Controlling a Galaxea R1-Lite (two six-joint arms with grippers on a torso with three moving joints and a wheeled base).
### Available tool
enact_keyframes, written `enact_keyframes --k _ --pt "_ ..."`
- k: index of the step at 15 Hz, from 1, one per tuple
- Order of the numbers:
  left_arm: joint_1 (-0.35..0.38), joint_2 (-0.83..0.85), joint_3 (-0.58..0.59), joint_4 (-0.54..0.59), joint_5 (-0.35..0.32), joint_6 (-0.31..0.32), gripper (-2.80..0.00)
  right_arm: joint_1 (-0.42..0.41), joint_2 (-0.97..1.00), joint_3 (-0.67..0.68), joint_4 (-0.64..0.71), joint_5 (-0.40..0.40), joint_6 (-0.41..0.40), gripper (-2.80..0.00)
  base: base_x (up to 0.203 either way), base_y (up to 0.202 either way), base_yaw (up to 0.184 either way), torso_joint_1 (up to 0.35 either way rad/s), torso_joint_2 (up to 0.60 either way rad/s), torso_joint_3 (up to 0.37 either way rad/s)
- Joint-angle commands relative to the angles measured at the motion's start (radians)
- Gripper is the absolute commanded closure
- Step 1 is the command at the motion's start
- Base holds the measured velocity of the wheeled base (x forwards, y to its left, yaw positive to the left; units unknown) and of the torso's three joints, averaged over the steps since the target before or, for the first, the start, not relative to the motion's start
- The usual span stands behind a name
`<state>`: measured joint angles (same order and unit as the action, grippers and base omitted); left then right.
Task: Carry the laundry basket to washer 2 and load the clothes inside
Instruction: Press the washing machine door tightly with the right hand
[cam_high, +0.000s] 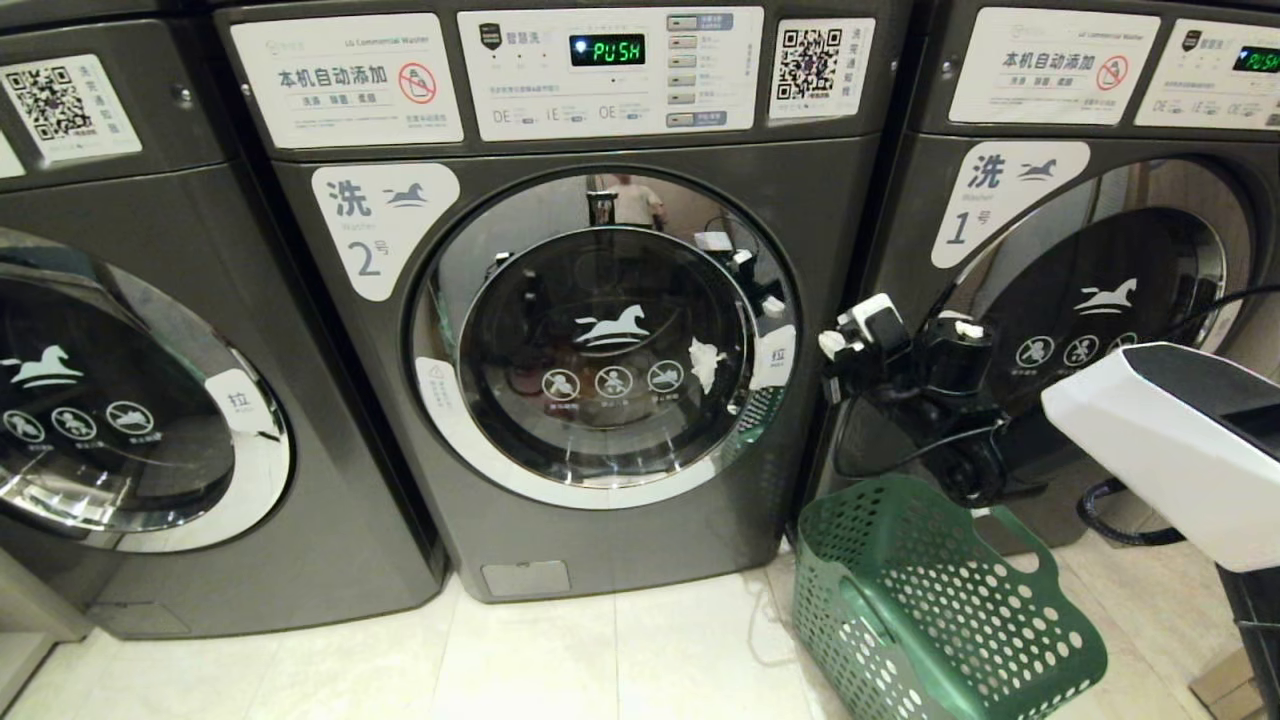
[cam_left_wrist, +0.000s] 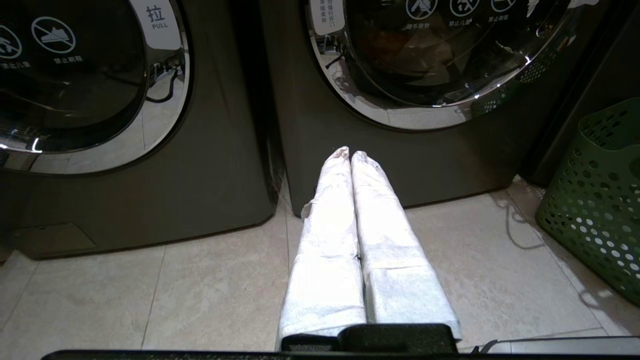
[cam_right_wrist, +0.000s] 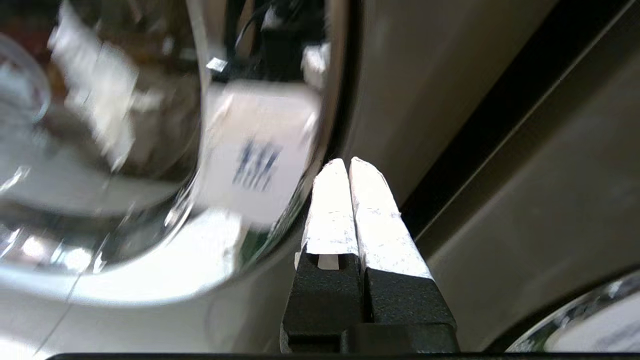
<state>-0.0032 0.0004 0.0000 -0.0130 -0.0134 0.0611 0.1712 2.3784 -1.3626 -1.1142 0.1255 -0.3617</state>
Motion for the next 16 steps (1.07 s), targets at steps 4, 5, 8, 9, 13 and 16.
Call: enact_keyframes --k 4,5,8,9,13,16 --pt "0.0 -0.002 0.008 -0.001 0.001 -0.001 0.0 0.018 -0.033 0.122 -0.084 0.005 0.01 0.0 0.0 0.0 0.0 0.0 0.0 0.0" --pt "0.0 -0.002 0.008 -0.002 0.001 -0.003 0.0 0.024 -0.029 0.115 -0.085 0.006 0.017 0.0 0.0 0.0 0.0 0.0 0.0 0.0" --pt "0.0 -0.002 0.008 -0.002 0.001 -0.006 0.0 0.044 0.009 0.059 -0.083 0.013 0.043 0.0 0.0 0.0 0.0 0.0 0.0 0.0" --pt "0.0 -0.002 0.008 -0.002 0.001 -0.007 0.0 0.049 0.032 0.023 -0.081 0.02 0.045 0.0 0.0 0.0 0.0 0.0 0.0 0.0" --pt "0.0 -0.002 0.008 -0.002 0.003 -0.009 0.0 0.051 0.12 -0.145 -0.016 0.022 0.047 0.0 0.0 0.0 0.0 0.0 0.0 0.0" --pt "0.0 -0.002 0.008 -0.002 0.003 -0.007 0.0 0.051 0.176 -0.307 0.033 0.021 0.048 0.0 0.0 0.0 0.0 0.0 0.0 0.0"
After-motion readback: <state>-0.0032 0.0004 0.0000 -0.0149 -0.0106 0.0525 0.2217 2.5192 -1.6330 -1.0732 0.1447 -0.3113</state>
